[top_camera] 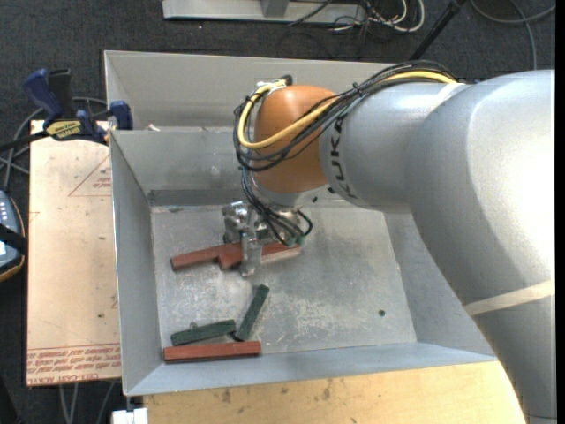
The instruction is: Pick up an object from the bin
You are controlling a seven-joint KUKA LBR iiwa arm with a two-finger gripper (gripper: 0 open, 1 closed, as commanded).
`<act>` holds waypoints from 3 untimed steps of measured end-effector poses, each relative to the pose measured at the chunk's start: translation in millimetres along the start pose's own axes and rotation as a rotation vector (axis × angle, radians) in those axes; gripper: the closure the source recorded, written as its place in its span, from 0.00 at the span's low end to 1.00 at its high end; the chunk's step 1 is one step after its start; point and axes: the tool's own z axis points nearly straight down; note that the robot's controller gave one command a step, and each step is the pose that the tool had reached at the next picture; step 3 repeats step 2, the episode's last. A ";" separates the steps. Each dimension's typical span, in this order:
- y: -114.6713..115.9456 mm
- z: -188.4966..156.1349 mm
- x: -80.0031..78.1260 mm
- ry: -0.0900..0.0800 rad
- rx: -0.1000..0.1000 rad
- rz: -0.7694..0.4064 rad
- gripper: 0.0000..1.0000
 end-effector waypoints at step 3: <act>-13.4 -209.1 -7.4 0.005 0.000 -0.336 1.00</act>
Offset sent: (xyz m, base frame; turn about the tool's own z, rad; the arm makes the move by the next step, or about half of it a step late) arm -0.0076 -0.0070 0.1116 -0.0062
